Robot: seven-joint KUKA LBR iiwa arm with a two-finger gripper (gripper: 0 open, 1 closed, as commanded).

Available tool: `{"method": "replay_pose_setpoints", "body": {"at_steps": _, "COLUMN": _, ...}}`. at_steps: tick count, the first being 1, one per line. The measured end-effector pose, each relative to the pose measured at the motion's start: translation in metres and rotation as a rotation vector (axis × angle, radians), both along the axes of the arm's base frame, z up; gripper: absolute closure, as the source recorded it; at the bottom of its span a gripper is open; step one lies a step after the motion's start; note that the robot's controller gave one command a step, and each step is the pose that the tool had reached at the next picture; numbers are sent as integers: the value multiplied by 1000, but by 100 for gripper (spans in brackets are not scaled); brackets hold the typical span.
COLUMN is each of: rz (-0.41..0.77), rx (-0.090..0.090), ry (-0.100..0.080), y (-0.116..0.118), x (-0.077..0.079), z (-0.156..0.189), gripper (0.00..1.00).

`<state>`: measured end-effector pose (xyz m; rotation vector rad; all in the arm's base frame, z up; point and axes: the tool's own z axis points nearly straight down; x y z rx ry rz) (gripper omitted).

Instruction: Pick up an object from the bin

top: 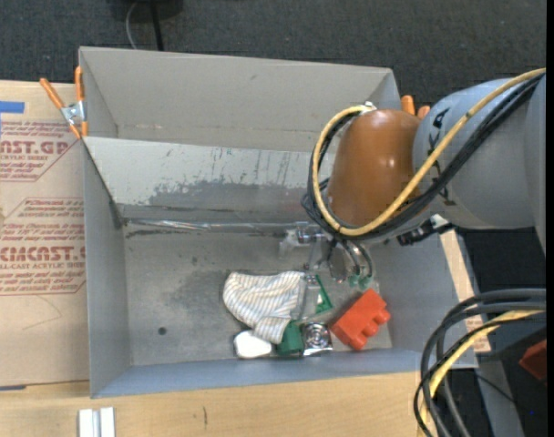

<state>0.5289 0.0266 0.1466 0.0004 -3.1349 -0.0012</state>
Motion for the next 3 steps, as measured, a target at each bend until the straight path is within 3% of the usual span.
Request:
{"method": "replay_pose_setpoints", "body": {"at_steps": 1, "rz": -1, "rx": 0, "ry": -7, "y": 0, "x": 2, "z": 5, "gripper": 0}}
{"method": "replay_pose_setpoints", "body": {"at_steps": 2, "rz": 82, "rx": 0, "ry": -10, "y": 4, "x": 3, "z": -29, "gripper": 0}}
{"method": "replay_pose_setpoints", "body": {"at_steps": 3, "rz": 225, "rx": 1, "ry": -1, "y": 9, "x": -4, "z": -77, "gripper": 0}}
